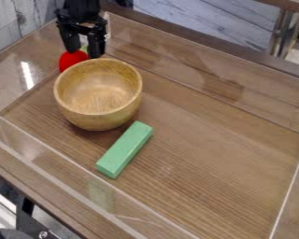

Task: Move the red fruit to the left

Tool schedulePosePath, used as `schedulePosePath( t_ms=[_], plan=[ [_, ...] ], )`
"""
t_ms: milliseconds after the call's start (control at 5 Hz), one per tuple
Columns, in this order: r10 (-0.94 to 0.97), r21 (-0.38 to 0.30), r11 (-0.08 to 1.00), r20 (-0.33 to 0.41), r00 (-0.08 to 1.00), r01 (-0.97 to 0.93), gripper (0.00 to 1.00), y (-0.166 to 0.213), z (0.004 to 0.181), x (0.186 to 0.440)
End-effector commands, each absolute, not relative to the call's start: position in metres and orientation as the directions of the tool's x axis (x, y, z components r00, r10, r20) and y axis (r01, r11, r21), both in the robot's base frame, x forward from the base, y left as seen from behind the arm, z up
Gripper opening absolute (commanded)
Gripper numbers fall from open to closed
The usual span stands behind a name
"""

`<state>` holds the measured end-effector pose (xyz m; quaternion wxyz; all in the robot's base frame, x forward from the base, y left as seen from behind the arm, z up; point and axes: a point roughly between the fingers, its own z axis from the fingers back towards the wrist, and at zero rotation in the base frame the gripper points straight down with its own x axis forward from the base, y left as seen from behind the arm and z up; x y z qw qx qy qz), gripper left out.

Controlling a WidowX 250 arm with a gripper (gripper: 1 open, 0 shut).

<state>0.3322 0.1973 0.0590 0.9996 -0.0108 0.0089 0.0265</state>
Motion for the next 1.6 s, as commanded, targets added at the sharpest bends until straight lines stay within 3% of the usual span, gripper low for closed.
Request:
schedulePosePath(
  t_ms=[0, 200, 600, 800, 1000, 1400],
  plan=[
    [0.074, -0.003, 0.997, 0.056, 0.996, -0.074, 1.00, 0.187, 0.090, 0.326],
    [0.099, -0.016, 0.995, 0.083, 0.992, -0.098, 1.00, 0.172, 0.101, 0.319],
    [0.141, -0.058, 0.989, 0.093, 0.986, -0.136, 1.00, 0.141, 0.128, 0.329],
    [0.133, -0.077, 0.989, 0.095, 0.987, -0.126, 1.00, 0.136, 0.130, 0.341],
    [0.133, -0.071, 0.989, 0.085, 0.987, -0.127, 0.00, 0.142, 0.120, 0.353],
    [0.133, -0.052, 0.990, 0.068, 0.989, -0.130, 0.00, 0.143, 0.103, 0.366]
  ],
)
